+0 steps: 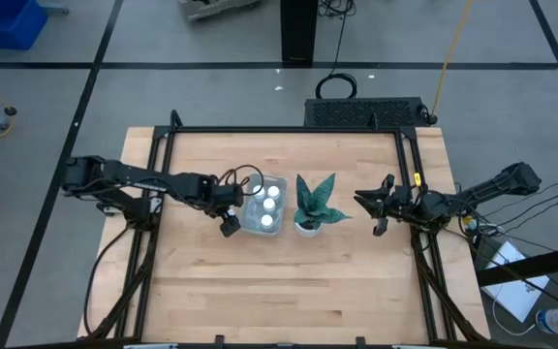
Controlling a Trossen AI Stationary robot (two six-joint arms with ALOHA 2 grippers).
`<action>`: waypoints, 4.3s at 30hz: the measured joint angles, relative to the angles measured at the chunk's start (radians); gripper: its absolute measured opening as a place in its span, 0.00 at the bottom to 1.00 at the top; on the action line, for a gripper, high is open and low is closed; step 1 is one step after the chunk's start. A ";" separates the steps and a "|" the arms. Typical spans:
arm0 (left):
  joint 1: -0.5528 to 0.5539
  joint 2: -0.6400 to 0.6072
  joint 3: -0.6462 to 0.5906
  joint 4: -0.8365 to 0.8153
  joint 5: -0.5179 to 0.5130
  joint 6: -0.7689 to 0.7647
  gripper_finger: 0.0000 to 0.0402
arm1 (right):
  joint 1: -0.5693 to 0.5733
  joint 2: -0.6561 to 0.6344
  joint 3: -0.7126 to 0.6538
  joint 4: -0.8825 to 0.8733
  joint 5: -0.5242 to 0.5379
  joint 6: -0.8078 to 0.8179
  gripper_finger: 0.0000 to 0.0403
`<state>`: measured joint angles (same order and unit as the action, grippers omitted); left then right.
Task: Pick and place pill bottles into a basket
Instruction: Put the white pill bottle into the gray bin
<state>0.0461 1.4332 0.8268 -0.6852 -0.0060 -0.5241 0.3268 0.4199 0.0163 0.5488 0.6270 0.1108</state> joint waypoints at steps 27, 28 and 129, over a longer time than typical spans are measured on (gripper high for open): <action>0.000 -0.001 0.001 -0.128 0.029 0.025 0.45 | 0.000 0.000 0.000 -0.007 0.000 0.000 0.18; 0.000 -0.013 -0.001 -0.150 0.033 0.022 0.45 | 0.000 0.000 0.000 -0.007 0.000 0.000 0.18; -0.066 -0.275 0.023 1.447 -0.276 -0.588 0.44 | -0.235 1.087 1.201 0.165 -0.285 0.665 0.83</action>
<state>-0.0199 1.1584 0.8502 0.7616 -0.2818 -1.1121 0.0920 1.5068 1.2171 0.7136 0.3422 0.7756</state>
